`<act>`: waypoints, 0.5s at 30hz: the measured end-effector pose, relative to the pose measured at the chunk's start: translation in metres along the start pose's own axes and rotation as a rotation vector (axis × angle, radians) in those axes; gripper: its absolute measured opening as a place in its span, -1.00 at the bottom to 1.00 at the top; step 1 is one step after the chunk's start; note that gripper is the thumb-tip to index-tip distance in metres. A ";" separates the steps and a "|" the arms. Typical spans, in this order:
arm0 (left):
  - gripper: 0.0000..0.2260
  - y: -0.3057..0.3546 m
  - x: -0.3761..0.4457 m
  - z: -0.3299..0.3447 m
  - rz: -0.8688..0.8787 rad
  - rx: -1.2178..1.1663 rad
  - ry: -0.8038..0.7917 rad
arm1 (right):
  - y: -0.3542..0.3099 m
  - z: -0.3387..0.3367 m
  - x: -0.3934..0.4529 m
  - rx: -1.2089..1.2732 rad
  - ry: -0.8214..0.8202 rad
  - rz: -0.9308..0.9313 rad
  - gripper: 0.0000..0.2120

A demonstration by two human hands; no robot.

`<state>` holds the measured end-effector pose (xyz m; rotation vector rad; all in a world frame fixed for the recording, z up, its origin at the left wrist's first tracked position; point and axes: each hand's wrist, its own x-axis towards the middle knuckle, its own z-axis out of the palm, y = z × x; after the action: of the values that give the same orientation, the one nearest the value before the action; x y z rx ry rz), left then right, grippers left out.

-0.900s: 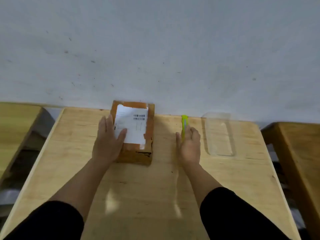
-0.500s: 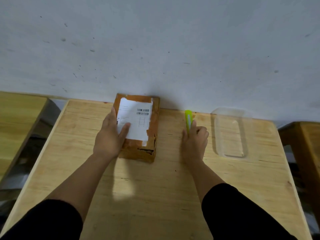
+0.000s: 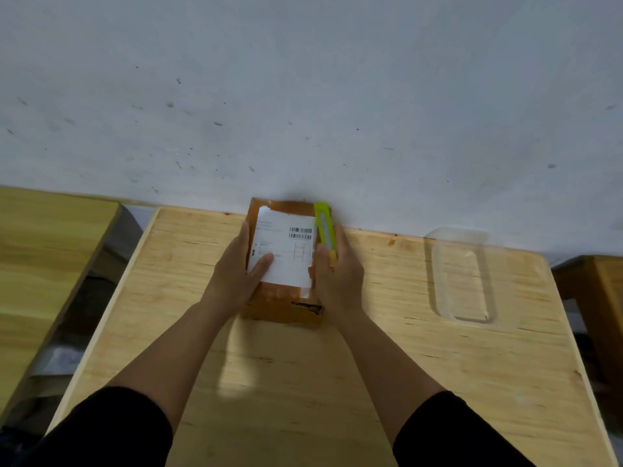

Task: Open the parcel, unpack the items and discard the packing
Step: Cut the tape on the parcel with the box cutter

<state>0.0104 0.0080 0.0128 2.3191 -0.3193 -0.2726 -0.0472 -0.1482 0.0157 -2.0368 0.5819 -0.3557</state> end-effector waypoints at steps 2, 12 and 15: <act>-0.36 -0.004 0.001 0.002 -0.003 -0.029 0.001 | -0.001 0.008 0.000 -0.014 -0.006 0.013 -0.52; -0.35 -0.020 0.006 0.008 0.009 -0.142 -0.004 | 0.001 0.020 -0.001 -0.141 0.089 0.102 -0.61; -0.35 -0.019 0.002 0.007 0.021 -0.143 -0.001 | -0.003 0.019 -0.008 -0.037 0.112 0.138 -0.62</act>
<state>0.0125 0.0154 -0.0055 2.1736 -0.3143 -0.2771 -0.0439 -0.1287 0.0088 -2.0088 0.7986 -0.3807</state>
